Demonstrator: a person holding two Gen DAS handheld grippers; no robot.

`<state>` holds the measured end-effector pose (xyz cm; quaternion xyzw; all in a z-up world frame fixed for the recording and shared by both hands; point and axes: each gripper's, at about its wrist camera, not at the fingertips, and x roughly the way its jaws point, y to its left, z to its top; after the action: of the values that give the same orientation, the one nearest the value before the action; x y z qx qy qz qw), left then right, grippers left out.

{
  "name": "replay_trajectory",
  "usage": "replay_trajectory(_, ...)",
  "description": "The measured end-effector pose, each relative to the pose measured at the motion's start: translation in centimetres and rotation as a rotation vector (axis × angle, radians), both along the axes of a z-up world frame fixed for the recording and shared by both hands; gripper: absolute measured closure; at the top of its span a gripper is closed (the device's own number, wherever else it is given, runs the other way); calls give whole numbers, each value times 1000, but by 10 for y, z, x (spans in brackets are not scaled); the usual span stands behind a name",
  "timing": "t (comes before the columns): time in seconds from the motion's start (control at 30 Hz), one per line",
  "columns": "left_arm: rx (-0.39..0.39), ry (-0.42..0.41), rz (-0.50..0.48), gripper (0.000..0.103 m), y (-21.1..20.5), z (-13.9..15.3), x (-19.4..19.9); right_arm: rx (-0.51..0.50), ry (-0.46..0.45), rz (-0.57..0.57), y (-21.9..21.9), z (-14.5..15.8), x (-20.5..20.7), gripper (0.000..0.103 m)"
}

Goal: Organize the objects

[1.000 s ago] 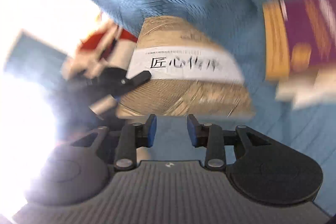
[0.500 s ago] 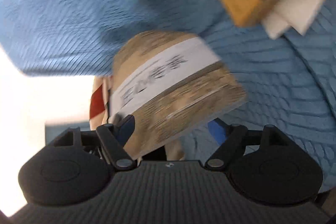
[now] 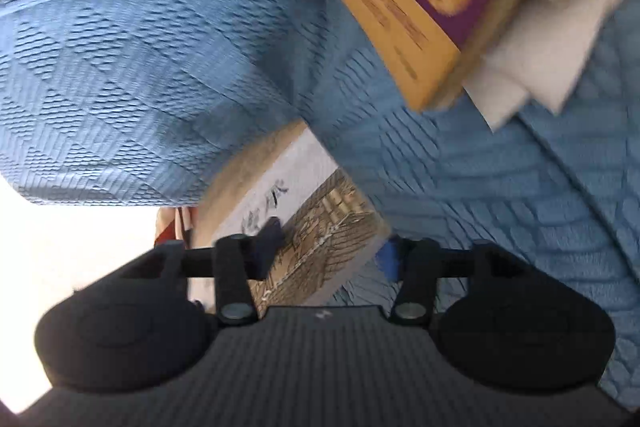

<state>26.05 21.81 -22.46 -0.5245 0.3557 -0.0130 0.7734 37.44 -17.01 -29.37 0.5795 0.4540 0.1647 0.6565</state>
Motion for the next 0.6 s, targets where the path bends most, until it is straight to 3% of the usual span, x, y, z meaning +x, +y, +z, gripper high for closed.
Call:
replay_trajectory(0.03,-2,1,2,95,4,1,-2,-14,-29,7,2,9,5,83)
replay_trajectory(0.07,-6,-6,2,94,7,2,-4,-38,-73,28,1,21,7,85)
replay_trajectory(0.17,-32,-38,5,90,14,9,-11,-132,-224,95,0,58,11,84)
replay_trajectory(0.23,-54,-35,2,88,18,11,-14,-174,-277,119,-1,80,11,83)
replay_trajectory(0.33,-109,-51,-9,88,22,14,-20,-251,-342,142,-1,107,6,83)
replay_trajectory(0.6,-124,-122,-98,88,15,39,-28,-402,-460,113,-9,161,-32,82)
